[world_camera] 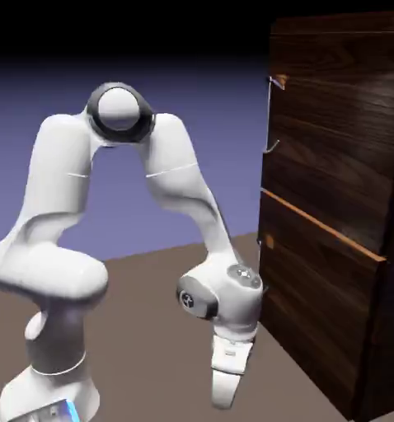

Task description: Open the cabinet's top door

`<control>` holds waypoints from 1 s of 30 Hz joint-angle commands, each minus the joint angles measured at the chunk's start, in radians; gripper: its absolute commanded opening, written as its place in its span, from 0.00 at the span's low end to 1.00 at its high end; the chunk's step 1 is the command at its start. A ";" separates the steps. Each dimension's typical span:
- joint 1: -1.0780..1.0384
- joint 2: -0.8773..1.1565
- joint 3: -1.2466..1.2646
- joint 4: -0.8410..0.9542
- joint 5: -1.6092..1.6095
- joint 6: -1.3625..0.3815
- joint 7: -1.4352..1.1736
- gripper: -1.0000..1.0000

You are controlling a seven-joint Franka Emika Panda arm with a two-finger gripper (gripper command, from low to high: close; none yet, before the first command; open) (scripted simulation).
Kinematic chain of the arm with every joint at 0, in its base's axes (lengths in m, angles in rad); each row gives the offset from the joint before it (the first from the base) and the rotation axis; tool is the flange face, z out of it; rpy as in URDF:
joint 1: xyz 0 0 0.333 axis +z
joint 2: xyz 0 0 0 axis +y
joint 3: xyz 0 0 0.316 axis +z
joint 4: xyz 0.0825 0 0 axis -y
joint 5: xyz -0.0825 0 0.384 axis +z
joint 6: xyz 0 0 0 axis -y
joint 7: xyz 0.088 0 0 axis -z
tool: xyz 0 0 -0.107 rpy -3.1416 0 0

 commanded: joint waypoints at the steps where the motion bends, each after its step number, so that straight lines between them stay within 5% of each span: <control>1: 0.028 0.036 -0.034 0.003 0.034 -0.012 -0.014 0.50; 30: 0.851 1.087 -1.033 0.099 1.031 -0.362 -0.407 0.50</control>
